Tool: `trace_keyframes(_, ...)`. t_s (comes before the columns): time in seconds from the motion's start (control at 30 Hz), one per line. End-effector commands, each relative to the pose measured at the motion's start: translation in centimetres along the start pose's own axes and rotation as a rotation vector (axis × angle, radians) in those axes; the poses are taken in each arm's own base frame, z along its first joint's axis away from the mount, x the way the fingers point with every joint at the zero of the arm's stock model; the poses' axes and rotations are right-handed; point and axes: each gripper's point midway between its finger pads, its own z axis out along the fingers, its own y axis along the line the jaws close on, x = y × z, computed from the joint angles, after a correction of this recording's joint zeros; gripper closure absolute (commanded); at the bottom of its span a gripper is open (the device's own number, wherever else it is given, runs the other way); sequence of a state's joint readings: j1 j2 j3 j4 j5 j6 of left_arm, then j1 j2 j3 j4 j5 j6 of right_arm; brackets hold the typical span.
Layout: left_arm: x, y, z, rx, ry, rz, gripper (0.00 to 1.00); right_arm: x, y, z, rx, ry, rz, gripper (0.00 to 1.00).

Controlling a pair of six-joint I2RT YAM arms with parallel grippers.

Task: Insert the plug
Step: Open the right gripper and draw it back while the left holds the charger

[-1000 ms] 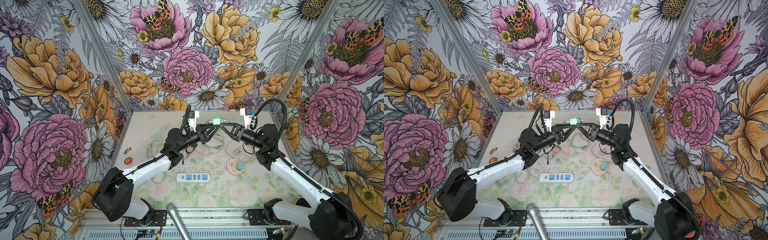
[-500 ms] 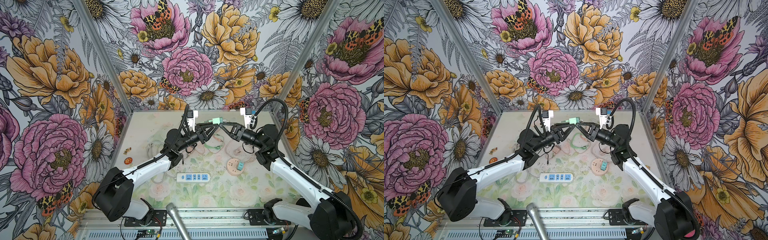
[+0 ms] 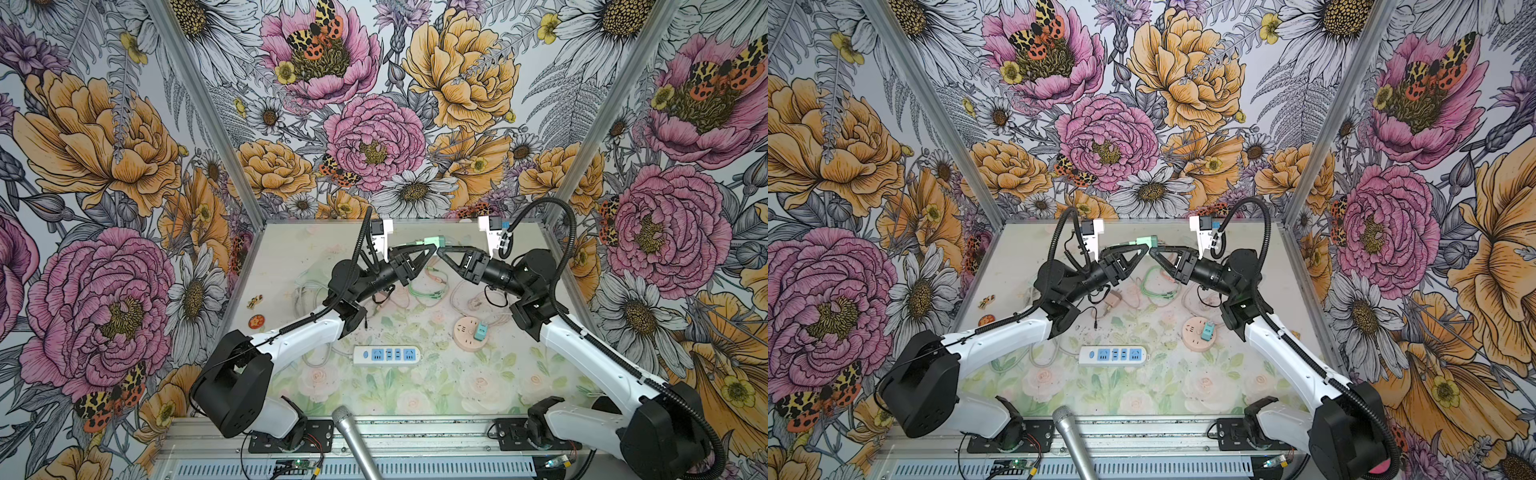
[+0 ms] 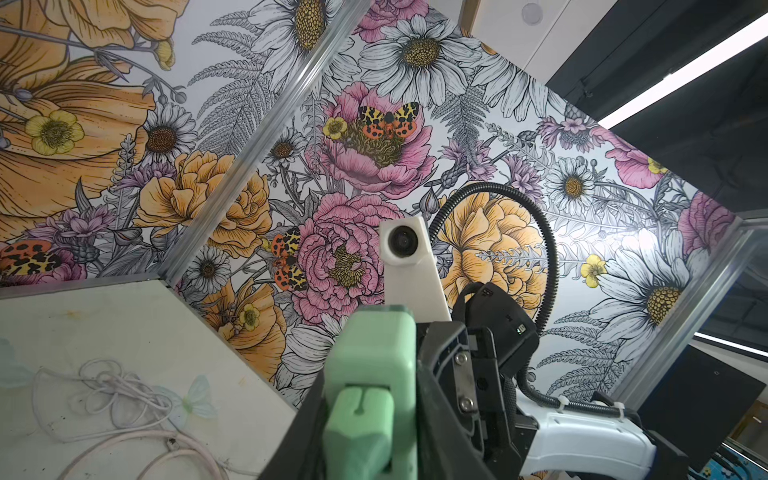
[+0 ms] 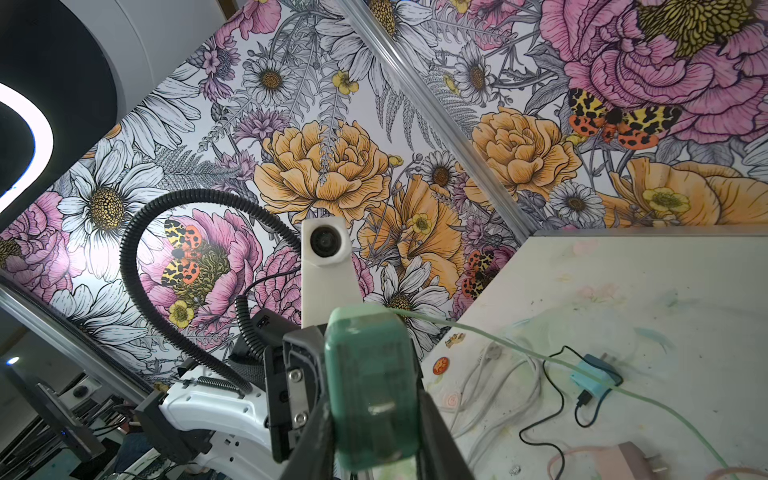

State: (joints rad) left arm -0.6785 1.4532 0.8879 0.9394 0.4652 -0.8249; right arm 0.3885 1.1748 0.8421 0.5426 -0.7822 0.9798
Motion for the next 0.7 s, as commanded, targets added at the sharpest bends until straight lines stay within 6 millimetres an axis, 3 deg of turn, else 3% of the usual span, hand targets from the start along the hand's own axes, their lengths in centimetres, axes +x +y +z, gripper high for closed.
trace_keyframes(0.0, -0.6, -0.7, 0.3, 0.033, -0.017, 0.052, 0.9, 0.7, -0.5, 0.3, 0.004, 0.024, 0.016, 1.0)
trace_keyframes(0.07, -0.5, -0.5, 0.3, 0.016, 0.006, 0.053, 0.92, 0.8, -0.7, 0.3, 0.017, 0.029, 0.015, 1.0)
trace_keyframes(0.13, -0.1, -0.4, 0.5, -0.004, 0.044, 0.063, 1.0, 1.0, -1.3, 0.2, 0.047, 0.038, 0.014, 0.86)
trace_keyframes(0.27, 0.1, 1.0, 0.4, -0.127, 0.112, 0.087, 1.0, 1.6, -1.9, -0.5, 0.102, 0.063, -0.023, 0.55)
trace_keyframes(0.33, 0.1, 1.4, 0.1, -0.17, 0.142, 0.109, 1.0, 1.9, -1.8, -1.0, 0.119, 0.082, -0.062, 0.46)
trace_keyframes(0.53, -0.6, 3.6, -1.1, -0.304, 0.198, 0.097, 1.0, 1.5, -1.9, -3.2, 0.207, 0.1, -0.157, 0.44)
trace_keyframes(0.67, 0.2, 6.6, -2.9, -0.508, 0.343, 0.107, 1.0, -0.1, -3.2, -5.5, 0.337, 0.046, -0.21, 0.43)
